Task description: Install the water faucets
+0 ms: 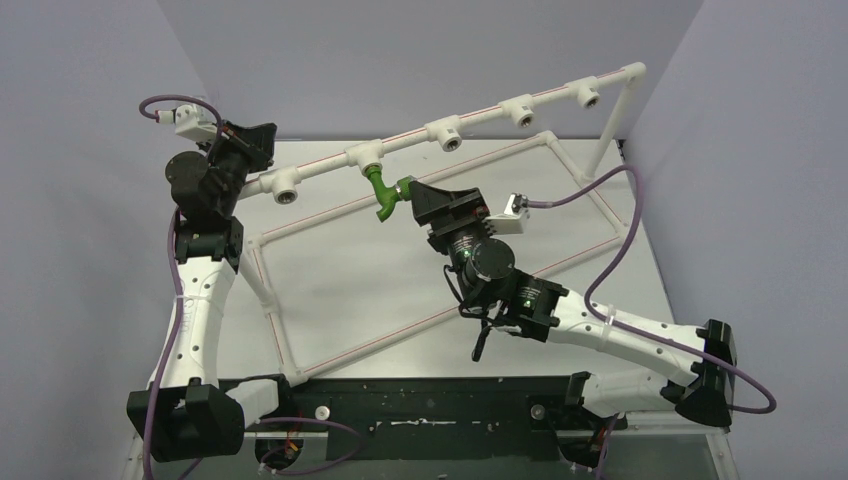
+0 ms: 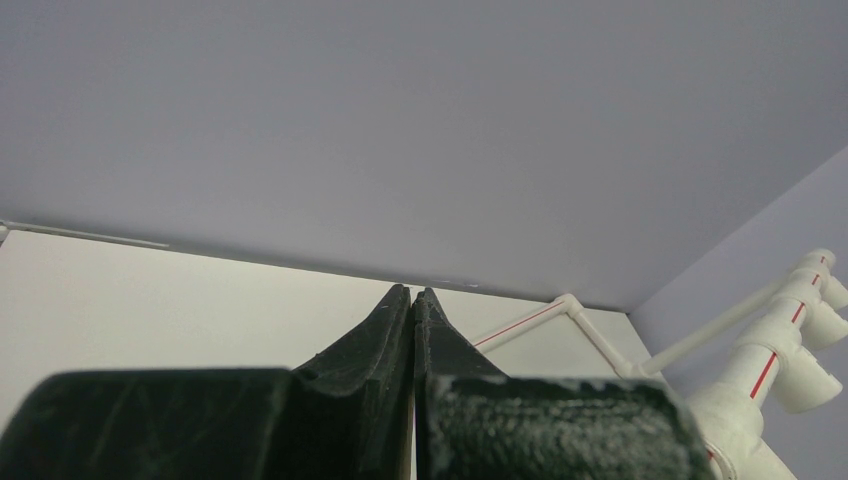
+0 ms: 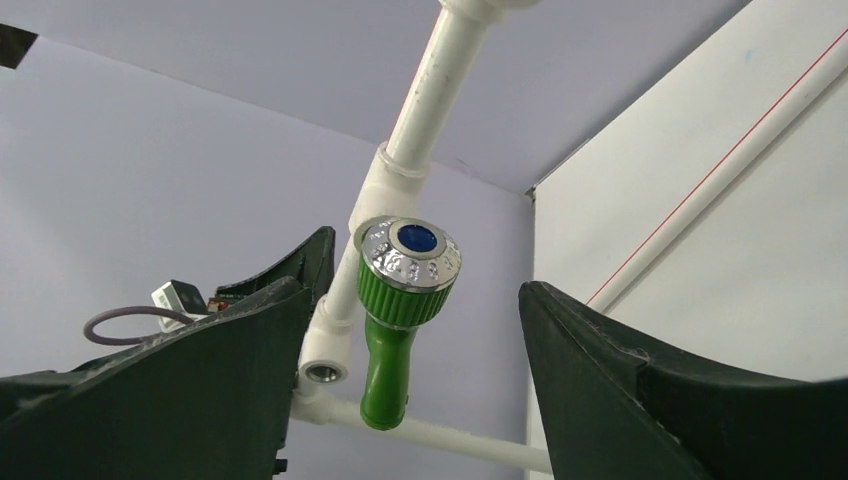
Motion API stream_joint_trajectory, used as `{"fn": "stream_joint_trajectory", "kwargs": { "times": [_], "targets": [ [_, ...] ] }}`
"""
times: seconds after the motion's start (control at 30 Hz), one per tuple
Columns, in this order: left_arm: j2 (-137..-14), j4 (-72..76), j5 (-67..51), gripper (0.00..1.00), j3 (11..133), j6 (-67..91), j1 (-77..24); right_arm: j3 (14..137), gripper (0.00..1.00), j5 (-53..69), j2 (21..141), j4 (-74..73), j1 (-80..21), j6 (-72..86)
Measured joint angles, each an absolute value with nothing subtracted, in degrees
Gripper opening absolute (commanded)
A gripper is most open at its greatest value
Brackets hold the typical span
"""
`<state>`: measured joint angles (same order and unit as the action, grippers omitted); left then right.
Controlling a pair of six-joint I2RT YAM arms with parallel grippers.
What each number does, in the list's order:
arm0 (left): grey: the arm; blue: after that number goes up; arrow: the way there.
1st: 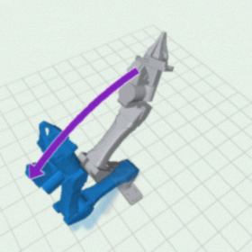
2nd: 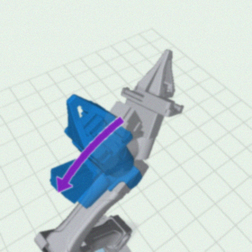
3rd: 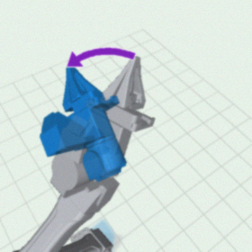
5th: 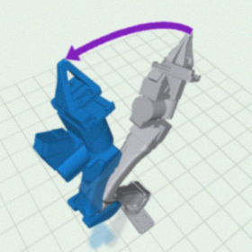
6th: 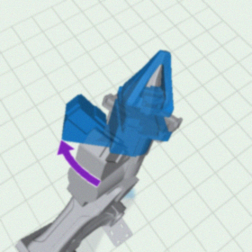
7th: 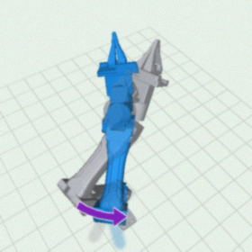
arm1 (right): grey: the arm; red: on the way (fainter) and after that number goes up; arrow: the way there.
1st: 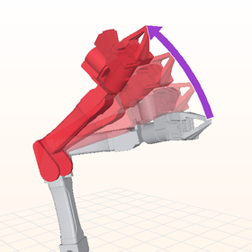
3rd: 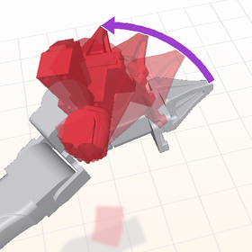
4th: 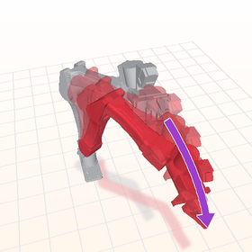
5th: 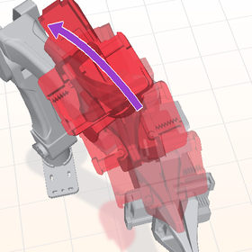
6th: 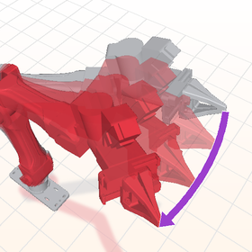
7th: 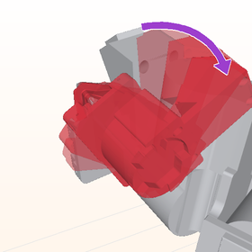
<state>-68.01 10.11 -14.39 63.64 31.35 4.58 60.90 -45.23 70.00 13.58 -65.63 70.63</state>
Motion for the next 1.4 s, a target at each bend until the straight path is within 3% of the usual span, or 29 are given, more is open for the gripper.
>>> {"fn": "stream_joint_trajectory", "kwargs": {
  "times": [0.27, 0.57, 0.87, 1.13, 1.4],
  "targets": [
    [-68.0, 10.1, -14.4, 0.00, 63.6, 31.4, 4.6, 60.9, 0.82, -43.8, 67.4, 17.1, -64.1, 47.9],
    [-68.0, 10.1, -14.4, 0.00, 63.6, 31.4, 4.6, 61.2, 0.81, -27.9, 63.3, 21.7, -61.1, 17.3],
    [-68.0, 10.1, -14.4, 0.00, 63.6, 31.4, 4.6, 71.2, 0.82, -12.3, 64.7, 11.9, -61.1, -11.3],
    [-68.0, 10.1, -14.4, 0.00, 63.6, 31.4, 4.6, 71.9, 0.82, -0.5, 64.7, 1.1, -61.2, -37.6],
    [-68.0, 10.1, -14.4, 0.00, 63.6, 31.4, 4.6, 71.8, 0.83, -1.8, 67.2, -5.6, -65.7, -61.4]
  ]
}}
